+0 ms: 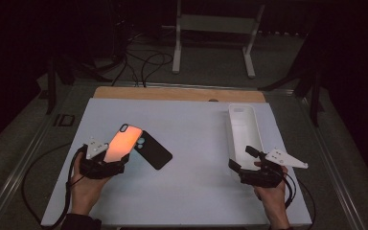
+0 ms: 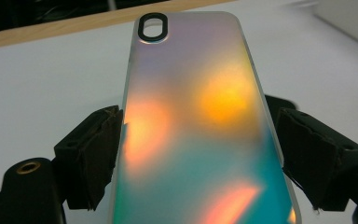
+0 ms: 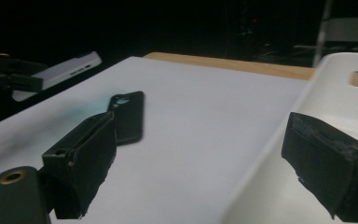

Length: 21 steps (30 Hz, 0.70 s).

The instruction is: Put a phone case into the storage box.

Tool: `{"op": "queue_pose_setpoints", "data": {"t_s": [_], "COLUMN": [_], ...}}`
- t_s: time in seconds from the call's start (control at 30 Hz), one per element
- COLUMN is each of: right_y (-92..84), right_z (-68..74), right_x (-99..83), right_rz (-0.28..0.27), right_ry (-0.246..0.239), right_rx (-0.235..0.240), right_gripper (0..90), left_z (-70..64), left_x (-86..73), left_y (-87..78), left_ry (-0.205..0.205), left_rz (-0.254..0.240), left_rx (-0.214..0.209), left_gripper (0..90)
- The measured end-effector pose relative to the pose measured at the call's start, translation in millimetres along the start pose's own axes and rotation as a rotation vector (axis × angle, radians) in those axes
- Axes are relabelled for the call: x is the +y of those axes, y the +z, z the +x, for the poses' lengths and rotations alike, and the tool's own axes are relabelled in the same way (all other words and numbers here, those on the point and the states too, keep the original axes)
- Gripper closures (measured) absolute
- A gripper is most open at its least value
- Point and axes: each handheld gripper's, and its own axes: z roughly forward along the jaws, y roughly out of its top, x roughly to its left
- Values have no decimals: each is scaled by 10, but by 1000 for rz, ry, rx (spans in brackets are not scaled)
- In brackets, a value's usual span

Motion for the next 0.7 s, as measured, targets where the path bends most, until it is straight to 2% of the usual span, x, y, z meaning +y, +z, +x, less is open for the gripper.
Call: {"op": "queue_pose_setpoints", "data": {"t_s": [0.17,0.37,0.7], "right_y": [170,372,654], "right_z": [102,227,427], "right_x": [96,199,375], "right_rz": [28,60,101], "right_ry": [-8,6,29], "right_rx": [45,115,228], "right_gripper": [100,101,101], "left_z": [-97,-209,-400], "left_x": [66,113,196], "left_y": [19,55,31], "left_ry": [28,50,101], "left_rz": [-25,-42,-106], "left_rx": [-63,-123,-244], "left_gripper": [169,168,168]}}
